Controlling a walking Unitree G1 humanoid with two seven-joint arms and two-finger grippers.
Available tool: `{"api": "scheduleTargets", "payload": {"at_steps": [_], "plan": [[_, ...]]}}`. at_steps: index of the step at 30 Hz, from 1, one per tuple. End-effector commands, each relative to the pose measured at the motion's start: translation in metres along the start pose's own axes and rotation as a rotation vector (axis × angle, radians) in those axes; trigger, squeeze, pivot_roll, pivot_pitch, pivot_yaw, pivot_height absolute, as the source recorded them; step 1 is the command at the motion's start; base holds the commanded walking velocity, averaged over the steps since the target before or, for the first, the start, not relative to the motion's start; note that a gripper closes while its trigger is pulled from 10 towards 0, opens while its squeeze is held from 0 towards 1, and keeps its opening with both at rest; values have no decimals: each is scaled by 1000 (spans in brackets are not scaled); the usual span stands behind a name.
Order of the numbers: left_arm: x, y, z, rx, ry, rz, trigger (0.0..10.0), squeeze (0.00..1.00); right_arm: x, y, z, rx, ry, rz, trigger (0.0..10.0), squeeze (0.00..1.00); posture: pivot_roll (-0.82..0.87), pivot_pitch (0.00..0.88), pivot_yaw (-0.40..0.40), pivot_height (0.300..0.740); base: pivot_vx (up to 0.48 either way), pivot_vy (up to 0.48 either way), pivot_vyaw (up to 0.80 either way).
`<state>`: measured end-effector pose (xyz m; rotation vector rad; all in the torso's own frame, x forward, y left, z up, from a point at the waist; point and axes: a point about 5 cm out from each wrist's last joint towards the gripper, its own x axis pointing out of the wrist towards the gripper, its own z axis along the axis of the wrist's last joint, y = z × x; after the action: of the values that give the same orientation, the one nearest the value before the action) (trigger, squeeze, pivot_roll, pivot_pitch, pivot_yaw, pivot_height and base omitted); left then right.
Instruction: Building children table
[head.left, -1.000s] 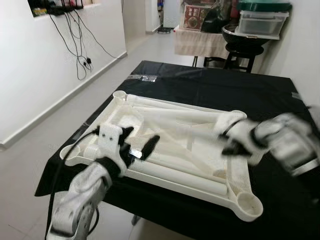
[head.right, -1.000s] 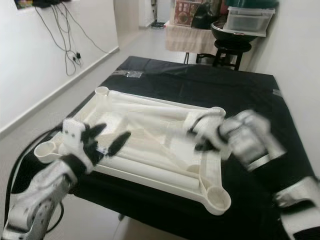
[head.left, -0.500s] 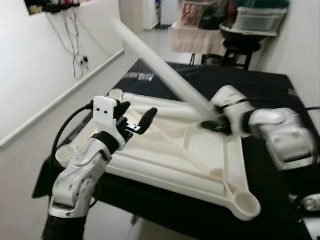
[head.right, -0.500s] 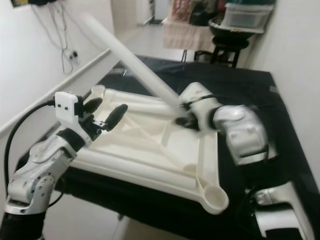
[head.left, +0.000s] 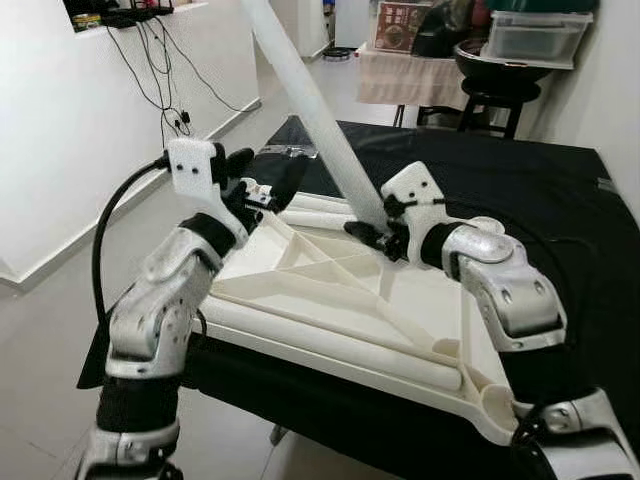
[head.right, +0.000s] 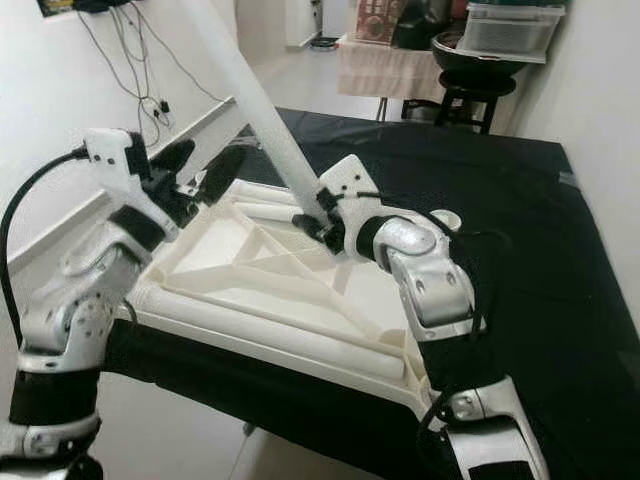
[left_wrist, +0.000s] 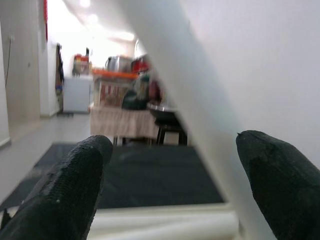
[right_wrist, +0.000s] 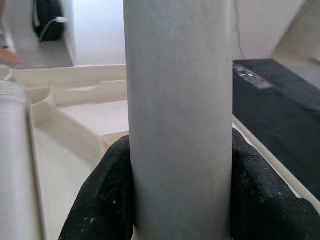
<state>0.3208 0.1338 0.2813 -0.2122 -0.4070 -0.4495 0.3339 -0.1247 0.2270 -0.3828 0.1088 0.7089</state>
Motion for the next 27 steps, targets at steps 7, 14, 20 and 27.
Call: {"api": "scheduleTargets", "payload": {"at_steps": [7, 14, 20, 27], "plan": [[10, 10, 10, 4, -16, -14, 10000, 1000, 6, 26, 5, -73, -47, 83, 10000, 0, -9, 0, 43, 740, 0, 0, 0], [19, 8, 15, -46, -26, -85, 10000, 0, 10, 44, 3, -95, -52, 147, 10000, 0, -21, 0, 56, 740, 0, 0, 0], [22, 2, 24, -180, -100, -170, 0, 0, 12, 49, 2, -21, -114, 142, 10000, 0, -38, 0, 68, 740, 0, 0, 0], [20, -13, 25, -251, -132, -317, 0, 0, 14, 49, -2, 229, -193, 127, 10000, 0, -53, 0, 72, 740, 0, 0, 0]]}}
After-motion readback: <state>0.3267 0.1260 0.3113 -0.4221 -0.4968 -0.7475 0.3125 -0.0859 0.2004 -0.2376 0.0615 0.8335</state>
